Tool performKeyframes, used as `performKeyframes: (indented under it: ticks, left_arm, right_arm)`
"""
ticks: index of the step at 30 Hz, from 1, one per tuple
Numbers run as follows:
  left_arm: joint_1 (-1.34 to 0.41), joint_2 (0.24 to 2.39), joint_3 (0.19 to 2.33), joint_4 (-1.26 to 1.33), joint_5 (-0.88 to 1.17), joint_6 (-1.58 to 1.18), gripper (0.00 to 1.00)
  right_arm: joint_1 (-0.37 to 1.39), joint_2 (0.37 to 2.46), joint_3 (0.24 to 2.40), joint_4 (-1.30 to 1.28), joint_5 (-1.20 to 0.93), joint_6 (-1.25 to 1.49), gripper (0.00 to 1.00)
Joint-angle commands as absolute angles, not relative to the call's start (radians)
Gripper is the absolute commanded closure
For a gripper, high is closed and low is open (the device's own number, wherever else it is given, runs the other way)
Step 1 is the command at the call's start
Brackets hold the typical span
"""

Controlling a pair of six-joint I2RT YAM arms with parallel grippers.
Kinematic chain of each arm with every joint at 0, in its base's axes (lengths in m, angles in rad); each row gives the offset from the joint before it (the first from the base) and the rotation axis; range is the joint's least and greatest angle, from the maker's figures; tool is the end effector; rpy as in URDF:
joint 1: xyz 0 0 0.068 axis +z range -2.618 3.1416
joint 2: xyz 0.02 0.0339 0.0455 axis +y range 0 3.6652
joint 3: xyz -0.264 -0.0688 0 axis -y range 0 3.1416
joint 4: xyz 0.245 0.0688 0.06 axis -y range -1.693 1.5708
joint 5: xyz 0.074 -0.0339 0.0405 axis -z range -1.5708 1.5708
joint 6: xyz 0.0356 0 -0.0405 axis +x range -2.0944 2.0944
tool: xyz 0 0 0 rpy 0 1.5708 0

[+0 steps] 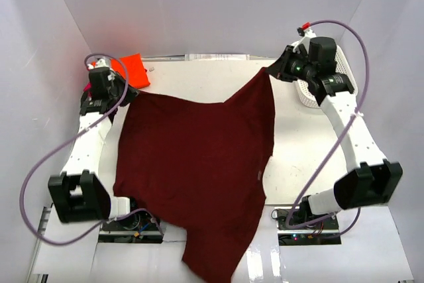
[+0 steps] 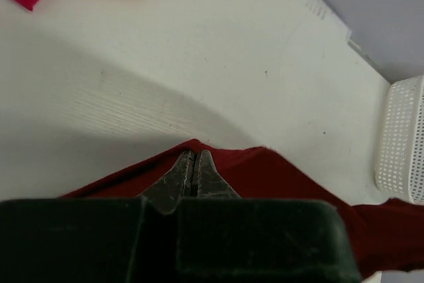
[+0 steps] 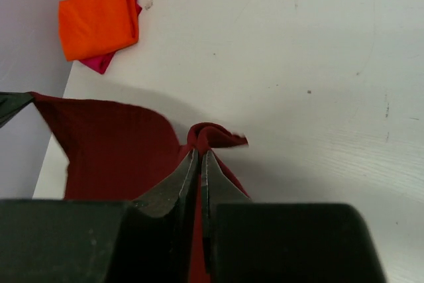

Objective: Fold and stack the t-shirts
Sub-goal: Flatten out the tshirt

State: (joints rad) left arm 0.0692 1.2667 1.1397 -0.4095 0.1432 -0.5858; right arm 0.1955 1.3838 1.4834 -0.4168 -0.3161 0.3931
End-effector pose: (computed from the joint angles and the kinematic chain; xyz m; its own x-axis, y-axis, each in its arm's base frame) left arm 0.2851 0.0147 0.3380 -0.4547 -0.5800 -0.6759 -0.2370 0.8103 -0.5360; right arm 0.3031 0.0713 0.4233 -0.4643 0.2792 -0.8405 -0.3210 0.8314 0.4535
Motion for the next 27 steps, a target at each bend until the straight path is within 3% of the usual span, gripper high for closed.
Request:
performKeyframes:
  ticks: [1, 3, 8, 11, 12, 15, 17, 18, 19, 20, 22, 27]
  left_arm:
    - [0.067, 1.375, 1.215, -0.331, 0.212, -0.617, 1.0]
    - [0.069, 1.451, 1.331, -0.325, 0.221, -0.621, 1.0]
    - [0.067, 1.664, 1.685, -0.331, 0.248, -0.629, 1.0]
    - [0.075, 1.849, 2.117, -0.524, 0.247, -0.62, 1.0]
    - [0.103, 2.011, 2.378, -0.64, 0.276, -0.649, 1.0]
    - [0.129, 2.112, 2.528, -0.677, 0.446, -0.68, 1.0]
    - [0.117, 1.987, 2.244, -0.467, 0.43, -0.643, 1.0]
    - [0.118, 1.763, 2.047, -0.319, 0.437, -0.664, 1.0]
    - [0.123, 1.649, 1.67, -0.154, 0.445, -0.682, 1.0]
    - [0.129, 1.553, 1.541, 0.055, 0.44, -0.69, 1.0]
    - [0.129, 1.369, 1.342, 0.09, 0.43, -0.684, 1.0]
    - [0.127, 1.174, 1.047, 0.071, 0.449, -0.703, 1.0]
  right_arm:
    - [0.186, 1.446, 1.575, -0.247, -0.372, 0.41, 0.92]
    - [0.181, 1.517, 1.644, -0.204, -0.423, 0.403, 0.92]
    - [0.161, 1.782, 2.145, -0.219, -0.532, 0.376, 0.92]
    - [0.075, 1.934, 2.429, -0.2, -0.625, 0.477, 0.92]
    - [0.017, 1.953, 2.447, -0.084, -0.661, 0.576, 0.92]
    - [-0.05, 1.872, 2.23, 0.277, -0.782, 0.675, 0.92]
    - [-0.058, 1.715, 1.964, 0.406, -0.84, 0.677, 0.92]
    - [-0.063, 1.654, 1.878, 0.505, -0.857, 0.673, 0.92]
    - [-0.064, 1.543, 1.799, 0.549, -0.871, 0.678, 0.92]
    - [-0.066, 1.49, 1.72, 0.59, -0.88, 0.684, 0.92]
    - [-0.066, 1.354, 1.519, 0.677, -0.876, 0.721, 0.92]
    - [-0.061, 1.214, 1.158, 0.753, -0.894, 0.854, 0.92]
